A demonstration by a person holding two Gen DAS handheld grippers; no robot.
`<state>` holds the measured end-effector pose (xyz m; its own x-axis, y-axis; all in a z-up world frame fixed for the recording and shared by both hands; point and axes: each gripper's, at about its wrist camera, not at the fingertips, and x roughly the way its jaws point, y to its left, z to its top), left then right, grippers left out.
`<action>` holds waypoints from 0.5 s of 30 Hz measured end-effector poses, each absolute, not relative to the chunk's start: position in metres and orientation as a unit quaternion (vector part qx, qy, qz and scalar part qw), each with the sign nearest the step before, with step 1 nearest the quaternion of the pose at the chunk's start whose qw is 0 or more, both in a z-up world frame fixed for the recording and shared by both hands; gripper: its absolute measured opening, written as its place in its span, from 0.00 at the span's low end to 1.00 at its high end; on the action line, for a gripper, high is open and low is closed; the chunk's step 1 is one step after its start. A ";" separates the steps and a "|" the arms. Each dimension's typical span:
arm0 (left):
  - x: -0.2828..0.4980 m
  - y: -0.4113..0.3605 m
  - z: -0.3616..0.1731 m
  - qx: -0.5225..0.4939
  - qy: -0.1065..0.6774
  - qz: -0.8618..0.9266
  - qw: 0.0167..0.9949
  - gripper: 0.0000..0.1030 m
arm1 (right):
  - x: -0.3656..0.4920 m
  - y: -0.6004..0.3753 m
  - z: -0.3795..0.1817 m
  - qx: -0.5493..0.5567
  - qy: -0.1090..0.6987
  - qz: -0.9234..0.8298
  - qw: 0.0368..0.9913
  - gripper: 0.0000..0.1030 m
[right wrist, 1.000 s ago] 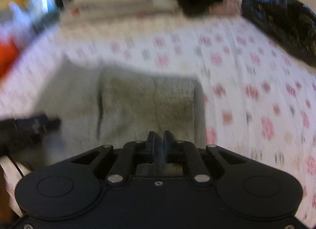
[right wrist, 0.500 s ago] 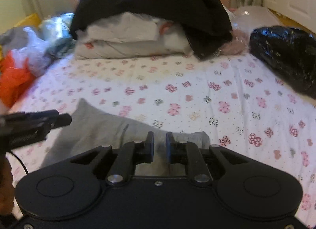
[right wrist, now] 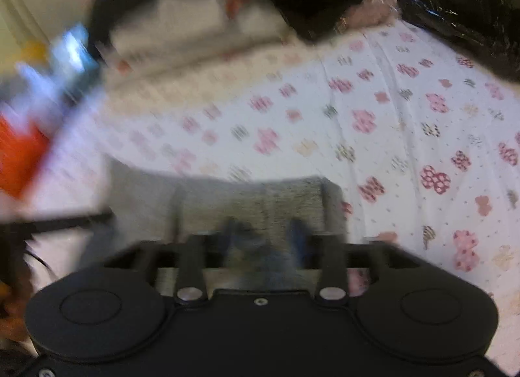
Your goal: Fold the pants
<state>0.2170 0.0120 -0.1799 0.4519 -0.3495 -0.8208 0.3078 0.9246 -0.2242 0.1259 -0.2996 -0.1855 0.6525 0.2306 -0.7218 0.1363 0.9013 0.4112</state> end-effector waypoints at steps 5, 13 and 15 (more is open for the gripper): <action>0.228 0.050 -0.190 -0.047 0.533 -0.201 0.821 0.36 | 0.108 -0.339 -0.175 0.287 0.398 0.062 0.869 0.98; 0.219 0.057 -0.174 -0.042 0.507 -0.132 0.851 0.36 | 0.106 -0.359 -0.196 0.284 0.437 0.044 0.852 0.97; 0.215 0.052 -0.168 -0.032 0.494 -0.125 0.860 0.36 | 0.102 -0.352 -0.195 0.266 0.437 0.030 0.859 0.97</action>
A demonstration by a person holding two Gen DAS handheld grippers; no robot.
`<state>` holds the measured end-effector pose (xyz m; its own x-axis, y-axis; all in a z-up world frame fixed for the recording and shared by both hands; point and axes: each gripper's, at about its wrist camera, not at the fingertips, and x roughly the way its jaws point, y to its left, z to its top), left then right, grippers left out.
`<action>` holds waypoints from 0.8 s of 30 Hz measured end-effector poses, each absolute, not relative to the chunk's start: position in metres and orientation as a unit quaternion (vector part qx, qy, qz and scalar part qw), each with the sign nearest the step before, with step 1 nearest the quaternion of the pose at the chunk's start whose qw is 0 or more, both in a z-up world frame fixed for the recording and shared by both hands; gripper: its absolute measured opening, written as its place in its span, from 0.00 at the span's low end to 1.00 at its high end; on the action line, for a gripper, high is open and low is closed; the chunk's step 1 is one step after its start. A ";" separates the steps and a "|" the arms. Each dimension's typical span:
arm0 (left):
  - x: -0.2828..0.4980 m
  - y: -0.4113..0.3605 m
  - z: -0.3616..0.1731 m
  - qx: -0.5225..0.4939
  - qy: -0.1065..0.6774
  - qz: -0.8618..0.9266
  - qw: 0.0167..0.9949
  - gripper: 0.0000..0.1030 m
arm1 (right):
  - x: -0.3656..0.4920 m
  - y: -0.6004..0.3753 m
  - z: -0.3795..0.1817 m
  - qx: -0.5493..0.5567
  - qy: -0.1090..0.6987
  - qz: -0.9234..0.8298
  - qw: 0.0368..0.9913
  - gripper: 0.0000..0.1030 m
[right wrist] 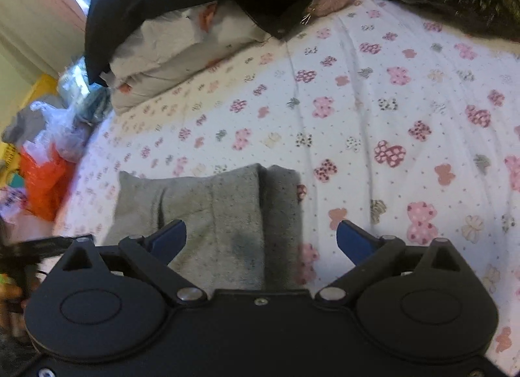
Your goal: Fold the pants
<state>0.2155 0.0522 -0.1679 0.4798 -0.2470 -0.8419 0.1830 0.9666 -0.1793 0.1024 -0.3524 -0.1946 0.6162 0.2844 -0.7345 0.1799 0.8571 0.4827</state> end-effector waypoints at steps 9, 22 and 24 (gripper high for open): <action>0.211 0.040 -0.156 0.014 0.470 -0.124 0.874 0.36 | 0.107 -0.341 -0.191 0.240 0.445 0.037 0.862 0.97; 0.253 0.089 -0.226 -0.164 0.587 -0.227 0.759 0.36 | 0.119 -0.353 -0.227 0.288 0.501 0.082 0.812 0.97; 0.256 0.089 -0.232 -0.179 0.593 -0.238 0.748 0.36 | 0.122 -0.357 -0.236 0.314 0.508 0.094 0.797 0.97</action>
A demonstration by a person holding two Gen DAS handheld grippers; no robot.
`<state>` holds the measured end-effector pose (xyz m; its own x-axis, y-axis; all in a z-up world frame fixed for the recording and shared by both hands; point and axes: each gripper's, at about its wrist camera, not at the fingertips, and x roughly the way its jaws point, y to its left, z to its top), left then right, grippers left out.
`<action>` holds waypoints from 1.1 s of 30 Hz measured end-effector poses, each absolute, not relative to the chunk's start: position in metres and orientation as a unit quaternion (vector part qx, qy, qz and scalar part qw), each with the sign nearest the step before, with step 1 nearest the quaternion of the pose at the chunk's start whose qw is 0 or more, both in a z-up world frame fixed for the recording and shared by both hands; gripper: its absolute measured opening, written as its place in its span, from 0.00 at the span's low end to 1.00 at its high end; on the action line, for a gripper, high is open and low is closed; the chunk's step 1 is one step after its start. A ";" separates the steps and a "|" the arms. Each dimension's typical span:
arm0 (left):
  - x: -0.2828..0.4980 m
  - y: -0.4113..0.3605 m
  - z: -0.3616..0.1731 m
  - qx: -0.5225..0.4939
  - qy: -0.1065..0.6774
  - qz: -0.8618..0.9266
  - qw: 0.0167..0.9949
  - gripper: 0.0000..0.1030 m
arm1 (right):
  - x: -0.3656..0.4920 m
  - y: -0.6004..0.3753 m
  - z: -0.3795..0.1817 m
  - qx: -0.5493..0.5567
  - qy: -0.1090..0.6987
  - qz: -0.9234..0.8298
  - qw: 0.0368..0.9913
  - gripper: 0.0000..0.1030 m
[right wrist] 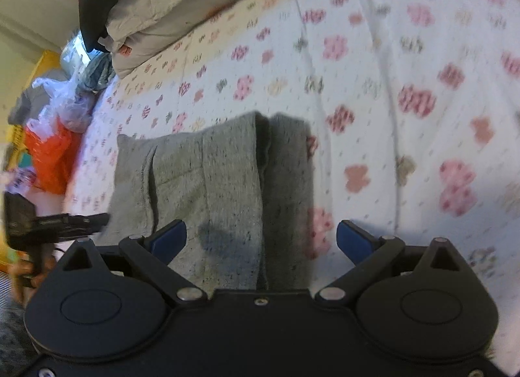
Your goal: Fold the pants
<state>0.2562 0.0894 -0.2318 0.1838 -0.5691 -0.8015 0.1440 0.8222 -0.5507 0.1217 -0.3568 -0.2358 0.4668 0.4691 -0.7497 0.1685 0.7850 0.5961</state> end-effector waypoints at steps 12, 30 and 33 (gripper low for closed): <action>0.269 0.084 -0.261 -0.280 0.618 -0.312 0.665 0.45 | 0.147 -0.364 -0.260 0.392 0.517 0.175 0.741 0.99; 0.260 0.071 -0.250 -0.253 0.605 -0.342 0.673 0.14 | 0.148 -0.373 -0.260 0.385 0.527 0.192 0.733 0.29; 0.260 0.074 -0.239 -0.253 0.593 -0.346 0.681 0.13 | 0.148 -0.373 -0.246 0.373 0.520 0.199 0.742 0.29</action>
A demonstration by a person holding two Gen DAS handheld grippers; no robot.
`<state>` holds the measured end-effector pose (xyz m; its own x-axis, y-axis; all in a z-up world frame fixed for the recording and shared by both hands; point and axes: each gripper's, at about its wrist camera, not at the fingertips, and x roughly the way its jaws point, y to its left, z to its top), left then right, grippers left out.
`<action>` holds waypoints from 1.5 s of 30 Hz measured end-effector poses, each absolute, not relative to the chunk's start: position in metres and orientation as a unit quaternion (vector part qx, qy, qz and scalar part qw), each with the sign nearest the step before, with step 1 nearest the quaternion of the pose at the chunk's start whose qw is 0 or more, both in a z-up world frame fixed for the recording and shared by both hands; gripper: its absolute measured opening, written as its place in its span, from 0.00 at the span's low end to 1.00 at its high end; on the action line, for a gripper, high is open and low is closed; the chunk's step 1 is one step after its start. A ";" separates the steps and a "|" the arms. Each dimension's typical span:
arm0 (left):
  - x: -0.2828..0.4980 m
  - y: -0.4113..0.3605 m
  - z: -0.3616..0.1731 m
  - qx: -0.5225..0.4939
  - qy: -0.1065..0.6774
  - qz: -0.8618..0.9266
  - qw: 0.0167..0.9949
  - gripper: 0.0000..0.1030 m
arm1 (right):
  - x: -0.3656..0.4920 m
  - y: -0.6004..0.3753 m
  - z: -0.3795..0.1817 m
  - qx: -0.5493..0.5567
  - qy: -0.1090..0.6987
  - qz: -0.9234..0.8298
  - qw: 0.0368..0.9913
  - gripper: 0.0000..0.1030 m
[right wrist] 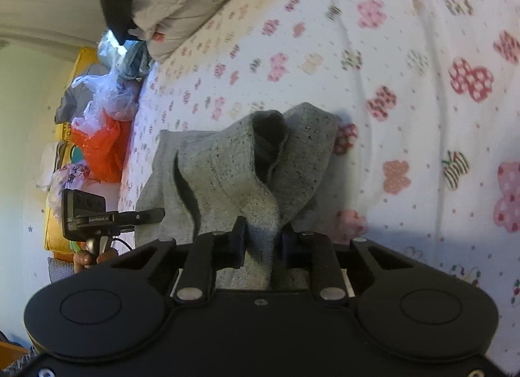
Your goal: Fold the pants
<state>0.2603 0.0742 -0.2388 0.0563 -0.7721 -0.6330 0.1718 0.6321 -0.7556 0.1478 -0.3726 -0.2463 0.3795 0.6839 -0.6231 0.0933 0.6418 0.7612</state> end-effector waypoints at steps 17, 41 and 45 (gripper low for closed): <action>0.352 0.072 -0.224 -0.251 0.578 -0.302 0.715 0.10 | 0.251 -0.359 -0.194 0.335 0.487 0.206 0.780 0.28; 0.178 -0.037 -0.175 0.108 0.321 -0.128 0.932 0.58 | 0.153 -0.215 -0.170 -0.006 0.327 0.006 0.945 0.86; 0.188 -0.032 -0.191 0.084 0.383 -0.135 0.910 0.58 | 0.146 -0.201 -0.178 0.012 0.338 -0.005 0.941 0.86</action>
<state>0.1884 -0.0320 -0.1911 0.6695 -0.1820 -0.7202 0.3105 0.9493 0.0488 0.1458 -0.2011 -0.1783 0.7718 -0.0018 -0.6359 0.0175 0.9997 0.0184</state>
